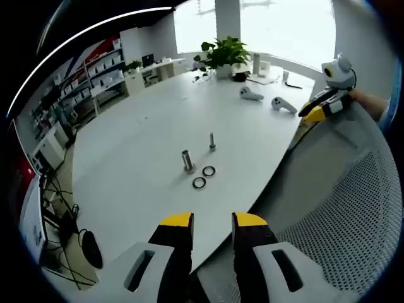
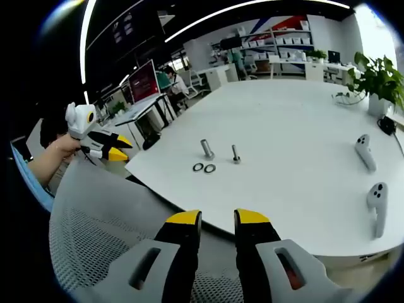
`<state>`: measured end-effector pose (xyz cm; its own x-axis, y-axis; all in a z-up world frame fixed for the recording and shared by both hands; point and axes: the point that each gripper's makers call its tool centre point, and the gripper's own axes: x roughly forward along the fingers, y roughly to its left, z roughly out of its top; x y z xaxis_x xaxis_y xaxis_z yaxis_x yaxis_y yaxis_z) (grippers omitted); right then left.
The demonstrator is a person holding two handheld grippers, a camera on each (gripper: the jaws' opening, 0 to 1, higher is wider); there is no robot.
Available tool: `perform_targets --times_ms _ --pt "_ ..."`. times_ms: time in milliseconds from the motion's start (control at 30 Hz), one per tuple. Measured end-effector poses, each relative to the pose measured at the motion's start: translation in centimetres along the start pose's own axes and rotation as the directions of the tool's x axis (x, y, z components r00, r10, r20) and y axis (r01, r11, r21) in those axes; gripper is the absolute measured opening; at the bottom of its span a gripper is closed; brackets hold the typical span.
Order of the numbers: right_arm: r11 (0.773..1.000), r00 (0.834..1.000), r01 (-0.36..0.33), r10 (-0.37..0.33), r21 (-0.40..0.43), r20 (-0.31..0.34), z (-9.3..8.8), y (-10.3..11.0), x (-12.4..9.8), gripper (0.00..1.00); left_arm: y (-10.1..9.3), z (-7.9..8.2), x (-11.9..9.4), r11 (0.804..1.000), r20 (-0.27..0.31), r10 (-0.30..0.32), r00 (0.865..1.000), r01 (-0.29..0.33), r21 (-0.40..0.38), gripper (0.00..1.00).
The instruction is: Place the washer onto the threaded stud by aligning its center hole with the stud, sliding it down to the base, and recovering from edge contact or off-axis alignment until the washer reaches the visible bottom stop.
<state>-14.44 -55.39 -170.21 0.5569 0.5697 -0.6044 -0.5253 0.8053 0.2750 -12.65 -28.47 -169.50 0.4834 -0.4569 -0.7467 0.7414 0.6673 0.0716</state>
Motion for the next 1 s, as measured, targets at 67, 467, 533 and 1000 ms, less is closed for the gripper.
perform_targets --times_ms 67,467,533,1000 --pt "1.0 1.0 -0.001 0.001 0.002 0.0 0.0 0.1 0.0 0.23 0.3 0.0 0.9 0.996 -0.041 -0.025 0.999 0.028 0.085 0.22" --pt "0.997 0.993 -0.062 0.058 -0.037 -0.101 -1.3 1.2 0.3 0.24 2.2 -0.4 5.3 0.969 -0.21 -0.094 0.973 0.138 0.206 0.19" --pt "0.998 0.995 -0.059 0.056 -0.031 -0.083 -1.1 1.1 0.3 0.24 2.3 -0.6 5.8 0.959 -0.24 -0.103 0.965 0.161 0.234 0.19" --pt "0.999 0.997 -0.053 0.053 -0.01 -0.059 -0.9 1.0 0.2 0.24 2.9 -0.9 11.8 0.92 -0.299 -0.135 0.945 0.231 0.317 0.36"
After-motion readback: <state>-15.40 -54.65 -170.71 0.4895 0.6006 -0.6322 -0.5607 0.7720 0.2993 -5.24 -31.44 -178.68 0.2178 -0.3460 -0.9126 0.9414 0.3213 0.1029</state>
